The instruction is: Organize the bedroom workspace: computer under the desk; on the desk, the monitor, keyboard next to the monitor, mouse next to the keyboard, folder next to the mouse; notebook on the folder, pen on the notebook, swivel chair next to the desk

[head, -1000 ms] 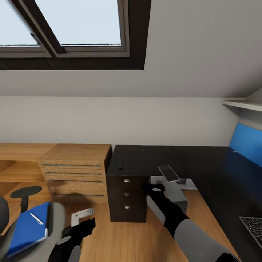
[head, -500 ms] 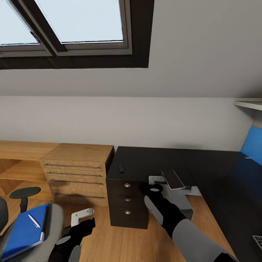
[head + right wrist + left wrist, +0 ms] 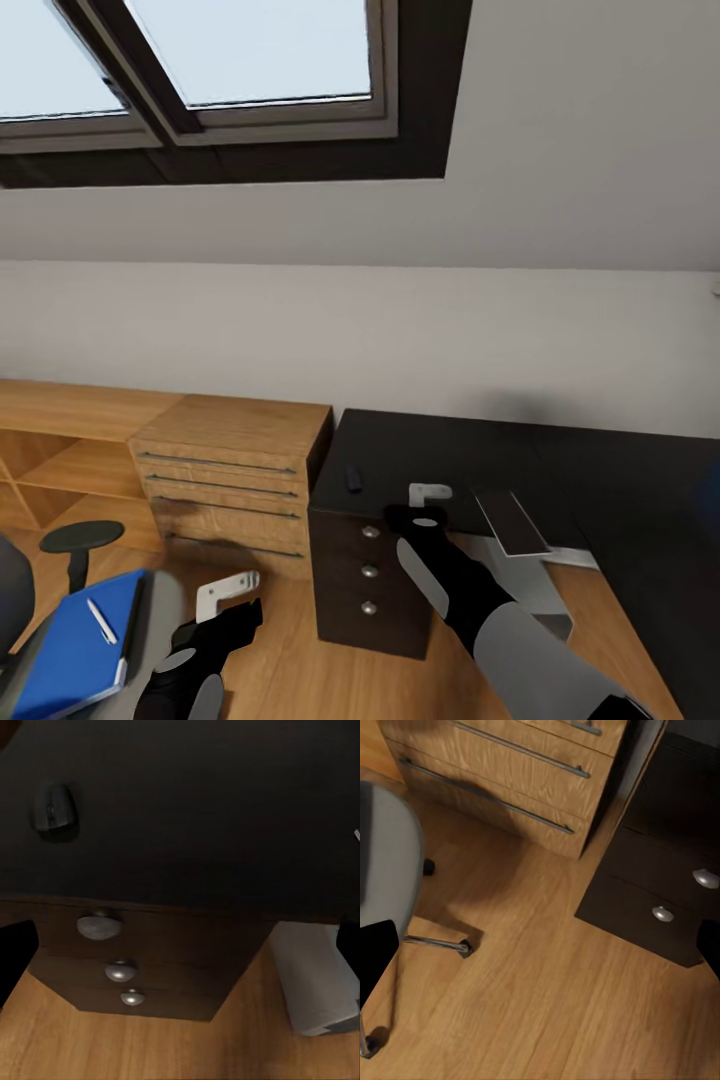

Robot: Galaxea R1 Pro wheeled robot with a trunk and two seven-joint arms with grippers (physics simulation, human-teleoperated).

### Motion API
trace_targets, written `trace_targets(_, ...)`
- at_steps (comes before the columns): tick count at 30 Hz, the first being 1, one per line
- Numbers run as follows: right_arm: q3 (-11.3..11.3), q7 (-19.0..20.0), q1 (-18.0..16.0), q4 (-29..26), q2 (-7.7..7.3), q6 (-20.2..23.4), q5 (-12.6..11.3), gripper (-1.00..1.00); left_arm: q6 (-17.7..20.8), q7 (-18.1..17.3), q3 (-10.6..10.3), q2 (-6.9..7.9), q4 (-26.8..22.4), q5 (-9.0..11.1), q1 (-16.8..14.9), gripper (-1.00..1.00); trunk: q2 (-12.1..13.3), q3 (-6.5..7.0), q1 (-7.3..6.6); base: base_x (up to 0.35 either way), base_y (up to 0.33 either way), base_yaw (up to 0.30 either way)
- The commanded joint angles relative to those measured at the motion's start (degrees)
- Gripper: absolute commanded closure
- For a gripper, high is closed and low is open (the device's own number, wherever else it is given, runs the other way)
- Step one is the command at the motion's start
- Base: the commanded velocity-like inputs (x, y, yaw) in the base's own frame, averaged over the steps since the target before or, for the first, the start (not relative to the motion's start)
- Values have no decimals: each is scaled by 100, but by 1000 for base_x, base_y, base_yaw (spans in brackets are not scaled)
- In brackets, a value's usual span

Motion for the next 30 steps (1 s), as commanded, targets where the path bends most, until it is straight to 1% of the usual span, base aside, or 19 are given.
trace_targets(1, 43, -32, -3, -9, -13, 20, -28, -100, 11, 54, -3, 1, -6, 60, -3, -100, -5, -8, 4, 318, 0, 10)
trace_targets(10, 179, -10, -3, -43, -23, 13, -18, -100, 15, 53, 0, 1, -4, 60, -3, -100, -5, -8, 4, 320, 0, 3)
trace_targets(19, 178, -46, 1, -176, -11, 9, -26, -100, 19, 44, 27, 9, -1, 60, -3, -100, -5, -8, 4, 321, 0, 7)
trace_targets(26, 186, -46, 3, -169, -4, 9, -29, -100, 20, 44, 28, 10, 0, 60, -3, -100, -5, -16, 4, 317, -49, 183)
trace_targets(30, 185, -24, 2, -163, -3, 14, -34, -100, 20, 38, 26, 10, 1, 60, -3, -100, -5, -25, 4, 147, -59, 253)
